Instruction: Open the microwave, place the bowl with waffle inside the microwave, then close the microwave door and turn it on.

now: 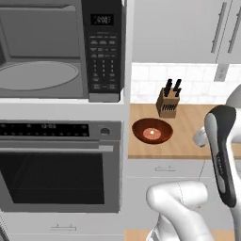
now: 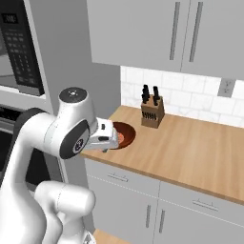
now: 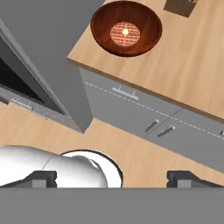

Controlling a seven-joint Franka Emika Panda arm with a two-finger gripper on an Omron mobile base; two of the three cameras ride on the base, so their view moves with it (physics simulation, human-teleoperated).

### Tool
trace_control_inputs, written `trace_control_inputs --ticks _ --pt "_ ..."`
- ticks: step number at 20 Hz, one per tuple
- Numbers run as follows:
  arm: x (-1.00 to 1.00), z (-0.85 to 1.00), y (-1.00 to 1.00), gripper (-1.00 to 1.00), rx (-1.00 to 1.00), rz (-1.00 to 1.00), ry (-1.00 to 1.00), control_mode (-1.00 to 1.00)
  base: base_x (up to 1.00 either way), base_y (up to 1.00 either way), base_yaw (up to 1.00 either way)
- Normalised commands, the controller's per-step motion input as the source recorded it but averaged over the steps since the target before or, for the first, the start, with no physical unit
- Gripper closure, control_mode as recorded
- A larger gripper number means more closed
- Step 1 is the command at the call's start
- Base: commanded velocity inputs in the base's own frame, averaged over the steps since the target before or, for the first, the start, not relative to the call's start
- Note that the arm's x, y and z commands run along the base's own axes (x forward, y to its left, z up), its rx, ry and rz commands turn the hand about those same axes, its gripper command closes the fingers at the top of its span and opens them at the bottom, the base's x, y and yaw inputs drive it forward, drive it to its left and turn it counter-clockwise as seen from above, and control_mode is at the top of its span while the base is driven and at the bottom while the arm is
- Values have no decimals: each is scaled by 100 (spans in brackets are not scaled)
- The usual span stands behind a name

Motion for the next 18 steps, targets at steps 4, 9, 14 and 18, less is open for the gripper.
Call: trace_control_inputs --ticks 4,9,14,18 --pt "99 -34 0 -100 4 -11 -5 -100 0 0 0" --pt "87 -41 0 -100 4 -21 -8 -100 0 0 0" --pt "50 -1 -19 -100 18 -19 -10 -100 0 0 0" --pt "31 1 -34 -100 23 -18 -4 -100 0 0 0"
